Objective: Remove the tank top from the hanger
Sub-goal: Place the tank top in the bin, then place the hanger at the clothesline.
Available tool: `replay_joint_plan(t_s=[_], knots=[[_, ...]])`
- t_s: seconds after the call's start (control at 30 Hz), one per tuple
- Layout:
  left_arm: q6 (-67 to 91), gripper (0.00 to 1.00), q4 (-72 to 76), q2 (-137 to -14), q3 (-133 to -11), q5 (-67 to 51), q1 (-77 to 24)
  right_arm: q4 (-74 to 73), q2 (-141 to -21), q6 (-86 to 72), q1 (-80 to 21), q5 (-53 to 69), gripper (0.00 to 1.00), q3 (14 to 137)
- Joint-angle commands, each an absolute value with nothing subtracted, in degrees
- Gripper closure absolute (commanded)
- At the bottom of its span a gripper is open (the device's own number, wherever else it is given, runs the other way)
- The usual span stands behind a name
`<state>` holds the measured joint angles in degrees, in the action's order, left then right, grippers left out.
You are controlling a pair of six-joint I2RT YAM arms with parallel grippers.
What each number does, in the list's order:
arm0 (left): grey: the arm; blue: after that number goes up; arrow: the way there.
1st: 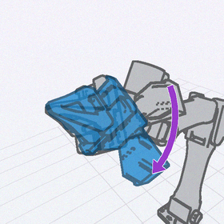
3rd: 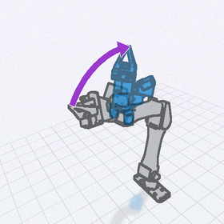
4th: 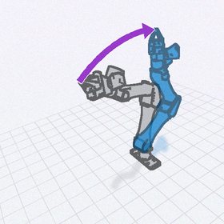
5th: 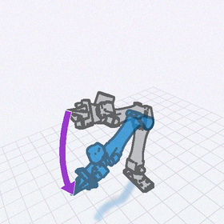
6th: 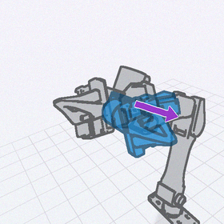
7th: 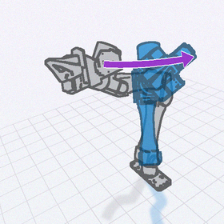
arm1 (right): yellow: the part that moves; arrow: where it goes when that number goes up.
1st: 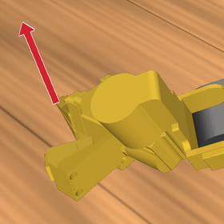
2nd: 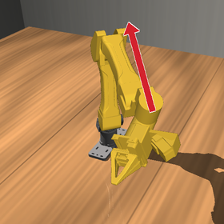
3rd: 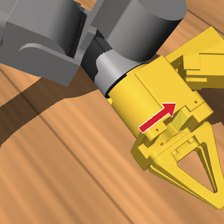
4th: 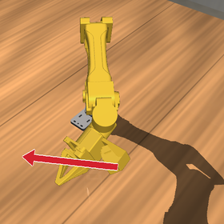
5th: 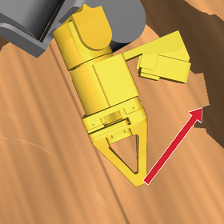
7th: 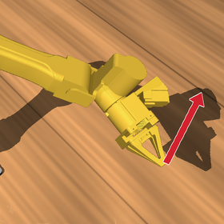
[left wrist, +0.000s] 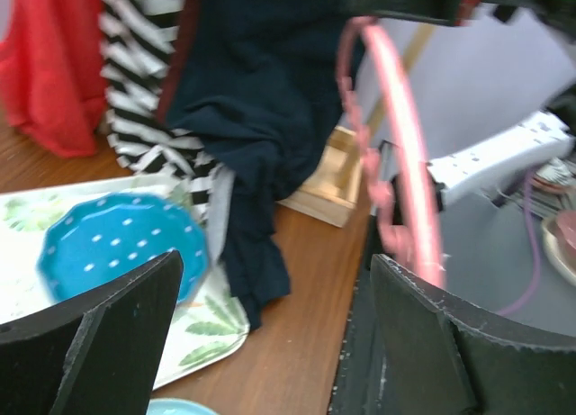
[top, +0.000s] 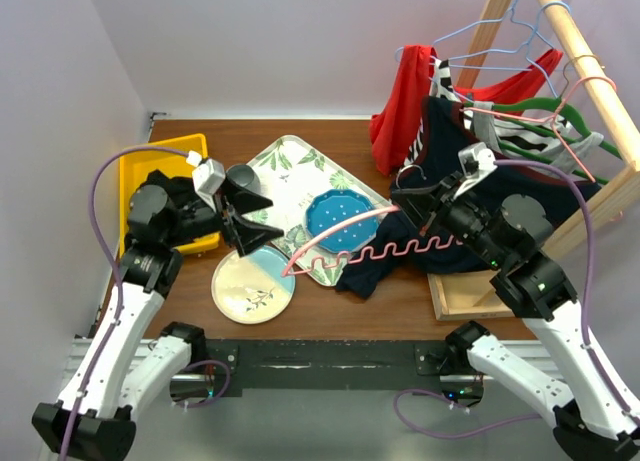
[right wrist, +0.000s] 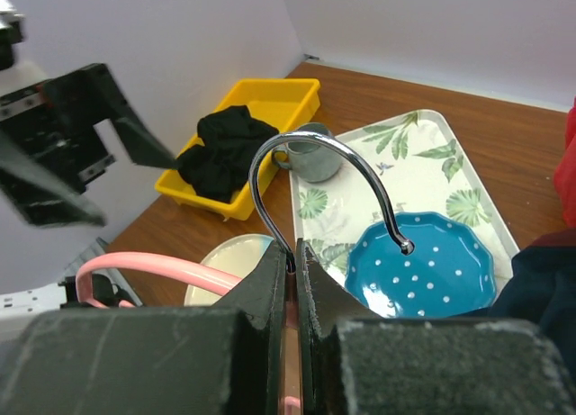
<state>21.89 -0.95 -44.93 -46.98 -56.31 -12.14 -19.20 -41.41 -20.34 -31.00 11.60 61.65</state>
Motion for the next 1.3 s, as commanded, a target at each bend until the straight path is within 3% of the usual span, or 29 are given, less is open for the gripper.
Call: replay_joint_plan(t_s=[0.0,0.3,0.47,0.57,0.6,0.67,0.7,0.83,0.9,0.93,1.03,1.13,1.2,1.23,1.27], knots=[[21.6,0.1,0.4,-43.1,-49.1,-60.0,-16.1,-15.3,-43.7,-19.9,-30.9,10.8,1.0,62.2],[17.2,0.16,-5.8,-44.8,-49.0,-57.6,-22.1,-14.1,-45.7,-21.8,-30.9,9.1,1.0,63.5],[13.7,0.26,-9.0,-46.8,-49.2,-52.0,-26.4,-12.9,-45.5,-22.9,-30.9,9.1,1.0,63.4],[12.7,0.45,-8.9,-47.8,-49.2,-50.7,-27.9,-12.6,-45.7,-23.5,-30.9,9.1,1.0,63.5],[12.7,0.6,-8.9,-48.0,-49.3,-50.2,-28.3,-12.6,-45.8,-23.5,-30.9,9.3,1.0,63.6],[12.5,0.79,-8.8,-48.3,-49.6,-48.9,-28.9,-12.5,-46.0,-23.8,-30.9,9.5,1.0,63.8],[12.2,0.98,-8.7,-48.3,-49.7,-48.3,-29.0,-12.4,-45.9,-23.9,-30.9,9.7,1.0,63.8],[12.8,1.0,-7.7,-47.6,-49.5,-46.1,-29.3,-12.0,-45.4,-25.0,-30.9,9.7,1.0,64.2],[15.3,1.0,-3.9,-47.0,-48.1,-44.7,-29.5,-12.2,-45.2,-25.2,-30.9,9.1,0.89,65.0],[16.0,1.0,-2.4,-46.9,-47.5,-44.1,-30.3,-12.7,-45.0,-25.2,-30.9,8.9,0.72,65.4],[16.5,1.0,2.3,-48.0,-46.1,-41.5,-33.8,-14.8,-44.3,-24.6,-30.9,6.4,0.47,68.2],[15.7,1.0,3.8,-50.5,-47.2,-37.5,-38.1,-16.3,-43.2,-24.4,-30.9,5.1,0.31,71.7],[16.4,1.0,6.7,-51.9,-47.7,-36.0,-39.7,-16.8,-42.6,-24.5,-30.9,5.3,0.27,74.7],[16.7,1.0,8.1,-52.1,-47.9,-35.9,-40.9,-17.5,-42.5,-24.8,-30.9,5.4,0.2,75.8],[17.0,1.0,10.3,-52.7,-48.3,-35.3,-41.4,-17.8,-42.5,-25.0,-30.9,6.1,0.06,77.0]])
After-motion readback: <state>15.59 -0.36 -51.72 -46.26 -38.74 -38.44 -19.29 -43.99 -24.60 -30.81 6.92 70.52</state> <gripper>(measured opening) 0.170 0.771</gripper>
